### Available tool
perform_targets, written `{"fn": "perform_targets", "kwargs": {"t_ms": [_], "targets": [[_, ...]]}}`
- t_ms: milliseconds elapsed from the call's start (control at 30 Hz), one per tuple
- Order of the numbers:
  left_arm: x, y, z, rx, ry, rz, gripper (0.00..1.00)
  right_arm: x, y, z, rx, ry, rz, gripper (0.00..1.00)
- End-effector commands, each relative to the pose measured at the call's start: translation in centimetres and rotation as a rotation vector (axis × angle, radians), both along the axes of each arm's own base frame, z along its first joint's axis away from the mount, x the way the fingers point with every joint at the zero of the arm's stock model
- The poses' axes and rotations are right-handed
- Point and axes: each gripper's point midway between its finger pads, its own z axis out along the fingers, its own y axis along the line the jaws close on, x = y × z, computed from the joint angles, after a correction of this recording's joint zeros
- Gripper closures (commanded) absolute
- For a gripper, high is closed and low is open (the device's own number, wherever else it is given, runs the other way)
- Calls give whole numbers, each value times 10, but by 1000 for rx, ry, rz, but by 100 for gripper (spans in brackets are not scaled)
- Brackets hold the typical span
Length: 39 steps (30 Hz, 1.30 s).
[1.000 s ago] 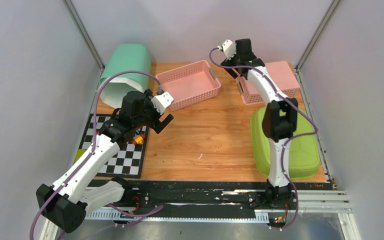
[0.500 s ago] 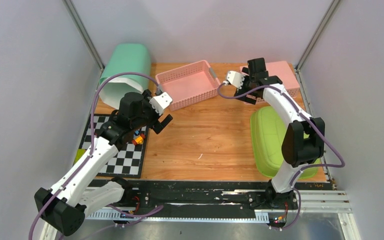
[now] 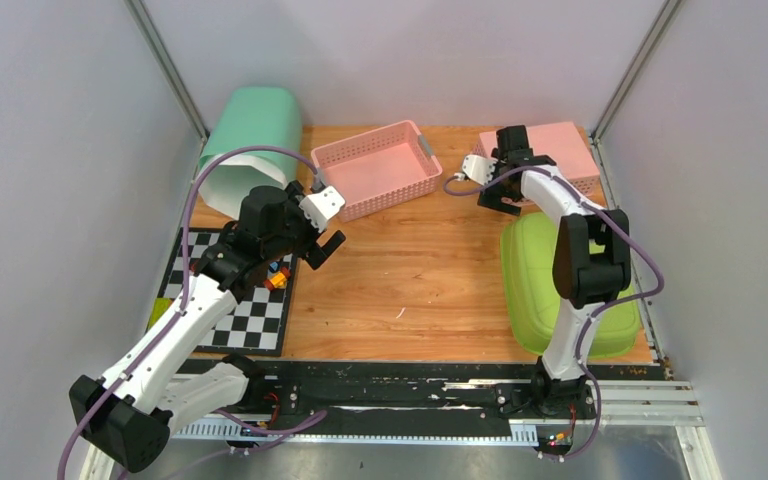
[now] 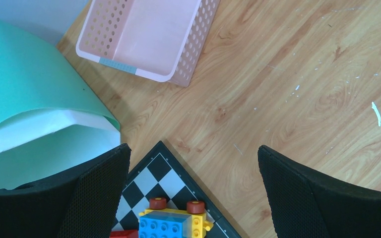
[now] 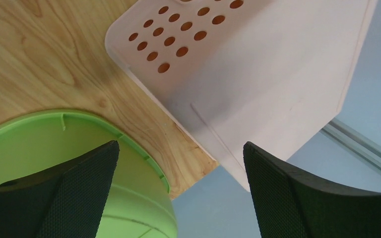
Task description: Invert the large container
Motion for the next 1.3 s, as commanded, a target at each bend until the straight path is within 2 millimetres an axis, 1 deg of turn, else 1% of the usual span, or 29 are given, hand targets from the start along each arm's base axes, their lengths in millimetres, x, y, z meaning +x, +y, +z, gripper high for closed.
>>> {"fn": "perform_targets", "kwargs": {"t_ms": [0,233,367,733,800,967,1267], "targets": [[2,0,4,-10,-22,-3,0,26,-15,2,-53,-71,-46,4],[3,1,1,-3,-20,0,0,55,-14,-9,-46,-145,-80,7],[5,1,-1,1,-17,3,0,70,-14,-10,-44,-188,-95,10],[7,2,-5,12,-6,10,0,98,-11,-21,-50,-213,-107,11],[7,2,-6,14,-5,9,0,102,-10,-21,-55,-218,-106,11],[7,2,-6,16,-6,10,0,104,-12,-26,-87,-216,-92,11],[8,1,-6,15,-4,8,0,110,-20,-23,-149,-234,-82,11]]}}
